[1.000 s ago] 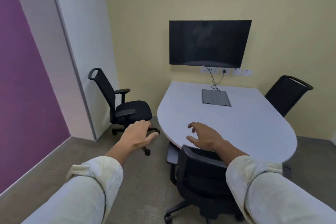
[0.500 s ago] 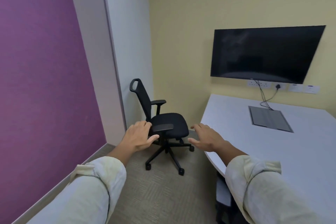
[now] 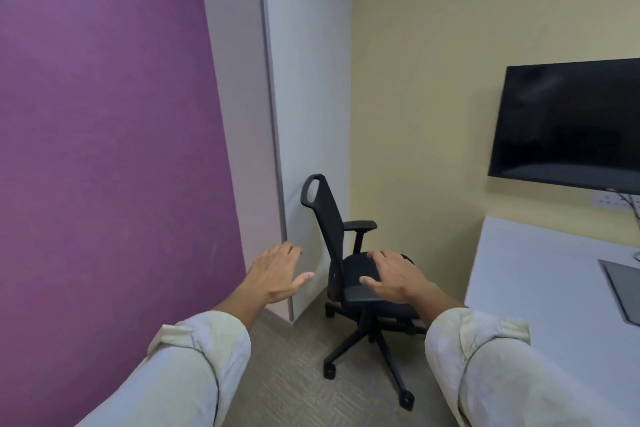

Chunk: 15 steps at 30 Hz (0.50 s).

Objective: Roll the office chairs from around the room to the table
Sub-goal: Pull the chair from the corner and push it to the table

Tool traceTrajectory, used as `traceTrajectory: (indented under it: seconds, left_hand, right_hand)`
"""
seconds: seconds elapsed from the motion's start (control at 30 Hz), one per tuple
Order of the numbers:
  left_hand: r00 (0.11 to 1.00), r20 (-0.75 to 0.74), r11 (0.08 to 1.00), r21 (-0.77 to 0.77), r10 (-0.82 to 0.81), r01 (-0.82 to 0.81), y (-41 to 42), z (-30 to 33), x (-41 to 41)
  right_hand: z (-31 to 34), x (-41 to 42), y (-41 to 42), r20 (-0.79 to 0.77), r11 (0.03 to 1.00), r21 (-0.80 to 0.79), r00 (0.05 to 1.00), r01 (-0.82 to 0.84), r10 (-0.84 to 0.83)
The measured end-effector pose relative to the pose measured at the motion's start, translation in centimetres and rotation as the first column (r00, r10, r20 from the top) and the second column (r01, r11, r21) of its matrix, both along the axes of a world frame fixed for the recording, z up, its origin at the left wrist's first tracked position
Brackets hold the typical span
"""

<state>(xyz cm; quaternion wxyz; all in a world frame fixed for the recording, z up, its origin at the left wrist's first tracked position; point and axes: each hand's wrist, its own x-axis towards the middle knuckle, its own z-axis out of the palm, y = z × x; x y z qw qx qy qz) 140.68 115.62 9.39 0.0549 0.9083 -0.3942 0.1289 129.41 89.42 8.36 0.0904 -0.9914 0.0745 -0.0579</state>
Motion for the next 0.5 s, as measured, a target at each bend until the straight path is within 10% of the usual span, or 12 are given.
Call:
traceTrajectory:
  seconds: [0.5]
  left_hand:
    - [0.996, 0.013, 0.996, -0.001, 0.089, -0.089, 0.1, 0.6, 26.1]
  right_hand:
    - [1.3, 28.2, 0.6, 0.106, 0.978, 0.172, 0.985, 0.116, -0.136]
